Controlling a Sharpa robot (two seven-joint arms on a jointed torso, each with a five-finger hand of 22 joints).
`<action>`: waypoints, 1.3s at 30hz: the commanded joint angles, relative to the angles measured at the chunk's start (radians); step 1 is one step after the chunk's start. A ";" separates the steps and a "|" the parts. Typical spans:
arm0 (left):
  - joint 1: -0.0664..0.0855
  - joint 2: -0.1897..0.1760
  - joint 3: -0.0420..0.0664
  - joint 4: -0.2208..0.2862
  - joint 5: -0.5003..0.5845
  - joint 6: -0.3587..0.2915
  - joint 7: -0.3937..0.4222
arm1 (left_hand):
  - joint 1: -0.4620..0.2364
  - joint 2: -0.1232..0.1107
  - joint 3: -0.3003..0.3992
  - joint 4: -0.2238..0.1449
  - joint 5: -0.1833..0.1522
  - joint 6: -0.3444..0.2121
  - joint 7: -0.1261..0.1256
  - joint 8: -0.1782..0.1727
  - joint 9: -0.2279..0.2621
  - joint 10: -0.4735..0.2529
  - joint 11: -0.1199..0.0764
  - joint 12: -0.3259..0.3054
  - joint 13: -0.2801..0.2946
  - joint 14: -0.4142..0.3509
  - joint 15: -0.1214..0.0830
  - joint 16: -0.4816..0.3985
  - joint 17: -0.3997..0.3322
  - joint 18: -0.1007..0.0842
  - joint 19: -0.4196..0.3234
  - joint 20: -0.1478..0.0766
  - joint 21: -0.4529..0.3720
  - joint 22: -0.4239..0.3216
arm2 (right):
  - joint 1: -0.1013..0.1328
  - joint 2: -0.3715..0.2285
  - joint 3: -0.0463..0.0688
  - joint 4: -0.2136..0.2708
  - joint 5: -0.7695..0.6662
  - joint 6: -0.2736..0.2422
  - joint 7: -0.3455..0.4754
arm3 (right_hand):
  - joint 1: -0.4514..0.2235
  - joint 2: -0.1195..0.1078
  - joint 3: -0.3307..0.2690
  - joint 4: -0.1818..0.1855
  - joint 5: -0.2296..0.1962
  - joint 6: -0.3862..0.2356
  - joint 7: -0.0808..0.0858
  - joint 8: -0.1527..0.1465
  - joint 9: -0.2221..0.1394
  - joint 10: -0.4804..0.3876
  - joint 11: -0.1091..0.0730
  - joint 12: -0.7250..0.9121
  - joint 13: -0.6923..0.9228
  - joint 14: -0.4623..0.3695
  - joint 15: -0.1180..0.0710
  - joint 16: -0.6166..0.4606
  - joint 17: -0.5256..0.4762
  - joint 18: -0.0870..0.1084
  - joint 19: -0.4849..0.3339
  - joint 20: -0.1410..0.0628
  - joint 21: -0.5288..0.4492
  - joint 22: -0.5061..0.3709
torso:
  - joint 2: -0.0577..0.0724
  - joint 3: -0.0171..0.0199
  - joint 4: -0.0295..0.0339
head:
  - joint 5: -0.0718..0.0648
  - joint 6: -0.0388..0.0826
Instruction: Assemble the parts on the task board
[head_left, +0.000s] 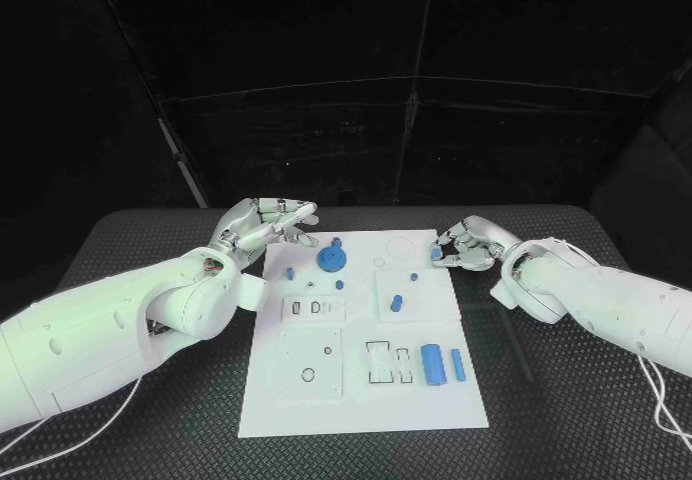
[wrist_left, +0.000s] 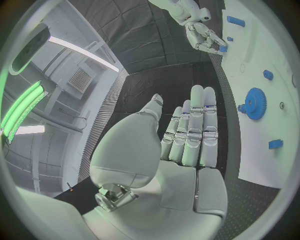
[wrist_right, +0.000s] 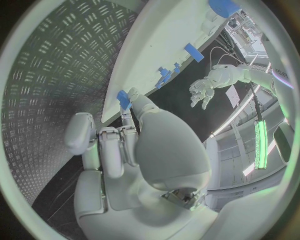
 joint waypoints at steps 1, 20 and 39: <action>0.001 -0.001 0.001 0.002 -0.003 0.011 0.004 | 0.007 0.001 -0.002 -0.005 0.001 -0.001 0.006 -0.005 0.000 -0.001 0.002 -0.006 -0.001 -0.007 0.000 0.002 0.001 0.009 -0.005 0.002 -0.006 0.000 | 0.001 0.000 0.001 0.003 -0.005 -0.042 0.010 | 0.007 0.026 0.019 -0.006 -0.013 0.015 -0.005 0.009 0.003 0.031 -0.011 0.005 0.158 0.095 -0.008 0.006 0.221 -0.005 0.008 -0.005 0.004 0.004 | 0.000 0.0001 -0.0008 | 0.003 -0.001; 0.002 -0.009 0.001 -0.002 -0.003 0.012 0.001 | 0.007 0.001 -0.002 -0.005 0.000 0.000 0.005 -0.005 0.000 0.000 0.002 -0.005 -0.001 -0.008 0.000 0.002 0.002 0.009 -0.005 0.002 -0.006 0.000 | 0.003 -0.042 0.028 0.288 -0.051 -0.162 -0.131 | -0.029 0.018 0.035 -0.008 -0.028 0.017 -0.006 0.004 0.000 0.026 -0.012 -0.004 0.150 0.098 -0.010 0.010 0.235 -0.007 0.016 -0.008 0.009 0.016 | -0.017 -0.0094 0.0032 | 0.006 -0.001; 0.002 -0.012 0.001 -0.019 0.009 0.011 0.010 | 0.005 0.001 -0.004 -0.005 0.000 0.001 0.005 -0.005 0.001 0.001 0.002 -0.005 -0.001 -0.009 0.000 0.001 0.003 0.009 -0.006 0.002 -0.006 0.000 | -0.002 0.210 -0.007 0.306 -0.227 -0.086 -0.294 | -0.035 0.018 0.041 -0.010 -0.037 0.023 -0.008 0.006 0.001 0.021 -0.014 -0.010 0.144 0.098 -0.011 0.010 0.235 -0.007 0.014 -0.009 0.007 0.013 | -0.027 -0.0209 0.0158 | 0.032 -0.027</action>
